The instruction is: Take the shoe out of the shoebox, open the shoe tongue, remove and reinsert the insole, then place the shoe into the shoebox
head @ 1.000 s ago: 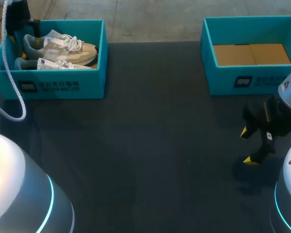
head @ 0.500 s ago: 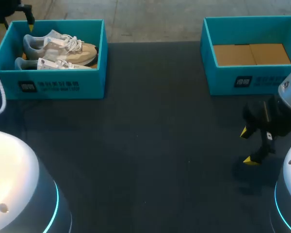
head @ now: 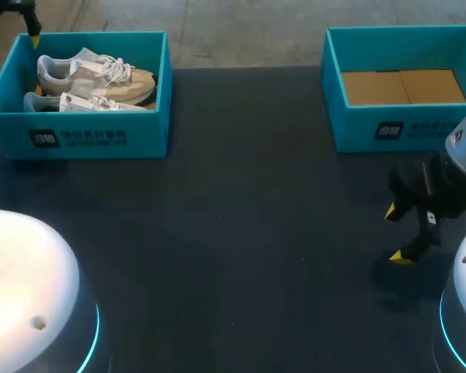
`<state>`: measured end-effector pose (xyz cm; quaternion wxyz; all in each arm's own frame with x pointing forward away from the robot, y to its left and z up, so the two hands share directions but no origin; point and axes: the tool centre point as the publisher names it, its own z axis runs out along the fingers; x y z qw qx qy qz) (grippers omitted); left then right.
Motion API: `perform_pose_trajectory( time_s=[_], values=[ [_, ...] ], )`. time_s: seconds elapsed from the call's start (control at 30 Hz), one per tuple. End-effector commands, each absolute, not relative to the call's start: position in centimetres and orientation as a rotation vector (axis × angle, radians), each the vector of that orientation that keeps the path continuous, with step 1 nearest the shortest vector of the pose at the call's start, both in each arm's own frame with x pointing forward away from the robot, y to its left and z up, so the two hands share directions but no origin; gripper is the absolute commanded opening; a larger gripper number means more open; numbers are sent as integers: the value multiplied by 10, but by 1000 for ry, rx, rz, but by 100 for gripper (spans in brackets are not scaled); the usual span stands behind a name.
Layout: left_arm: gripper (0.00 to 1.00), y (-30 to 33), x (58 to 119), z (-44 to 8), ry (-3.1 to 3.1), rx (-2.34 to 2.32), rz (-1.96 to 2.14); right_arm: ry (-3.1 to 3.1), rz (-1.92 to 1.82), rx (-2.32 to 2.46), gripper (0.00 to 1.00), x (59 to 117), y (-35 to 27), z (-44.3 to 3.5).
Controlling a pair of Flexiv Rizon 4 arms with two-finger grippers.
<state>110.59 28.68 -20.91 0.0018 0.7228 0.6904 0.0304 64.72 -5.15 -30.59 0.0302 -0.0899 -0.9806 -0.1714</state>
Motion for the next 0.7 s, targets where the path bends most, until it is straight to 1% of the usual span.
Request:
perform_pose_trajectory(
  time_s=[0.03,0.33,0.7],
  values=[
    [100,291,1055,-206,2117,2234,187,-3026,-528,-278,100,645,-52,-306],
    [100,301,1030,-218,2124,2250,159,-3026,-528,-278,100,645,-52,-306],
    [100,296,1036,-240,2133,2233,119,-3026,-528,-278,100,645,-52,-306]
  ],
)
